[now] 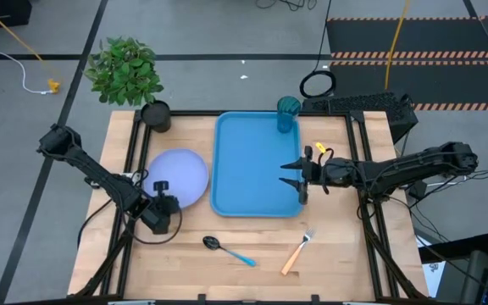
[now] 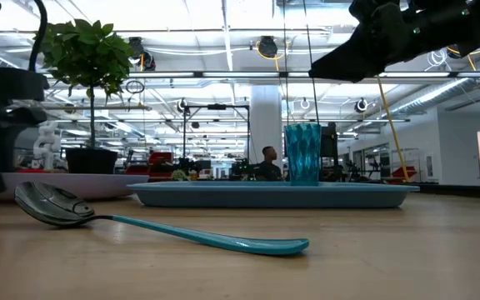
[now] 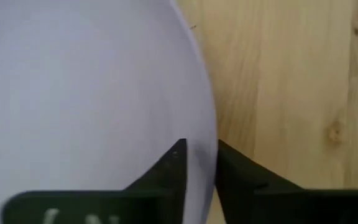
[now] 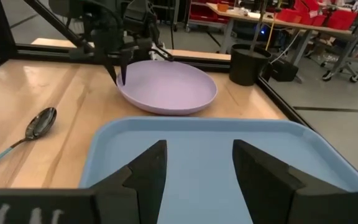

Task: Pick and place plate/cup/fork/spoon on tray
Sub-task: Put the purple plate on the blue serving tray to the bottom right of the blue glass

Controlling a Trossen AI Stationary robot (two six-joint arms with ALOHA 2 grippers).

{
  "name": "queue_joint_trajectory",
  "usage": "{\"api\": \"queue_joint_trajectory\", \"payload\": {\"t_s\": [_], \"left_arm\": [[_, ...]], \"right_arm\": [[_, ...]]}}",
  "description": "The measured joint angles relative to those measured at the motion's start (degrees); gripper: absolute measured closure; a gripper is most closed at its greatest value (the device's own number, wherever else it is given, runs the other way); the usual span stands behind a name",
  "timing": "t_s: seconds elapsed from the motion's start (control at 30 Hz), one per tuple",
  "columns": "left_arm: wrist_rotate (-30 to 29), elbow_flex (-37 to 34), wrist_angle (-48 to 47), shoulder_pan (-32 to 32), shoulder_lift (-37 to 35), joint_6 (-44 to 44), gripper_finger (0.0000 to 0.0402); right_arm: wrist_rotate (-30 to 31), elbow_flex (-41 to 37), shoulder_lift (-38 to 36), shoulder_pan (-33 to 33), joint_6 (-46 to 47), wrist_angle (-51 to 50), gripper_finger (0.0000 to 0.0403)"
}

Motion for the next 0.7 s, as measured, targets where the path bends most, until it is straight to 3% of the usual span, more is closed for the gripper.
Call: {"api": "queue_joint_trajectory", "payload": {"t_s": [0.13, 0.33, 0.7], "left_arm": [[0.45, 0.0, -0.07, 0.05, -0.02, 3.28, 0.039], [1.57, 1.63, -2.1, 0.07, 0.0, 3.53, 0.0387], [-0.9, 13.78, -13.67, 0.07, 0.02, 6.34, 0.0394]], "right_arm": [[0.0, 0.0, 0.0, 0.0, 0.0, -0.01, 0.0227], [0.0, 0.0, 0.0, 0.0, -0.01, -0.01, 0.0227], [-0.02, 0.0, 0.0, 0.0, -4.51, 0.0, 0.0227]]}}
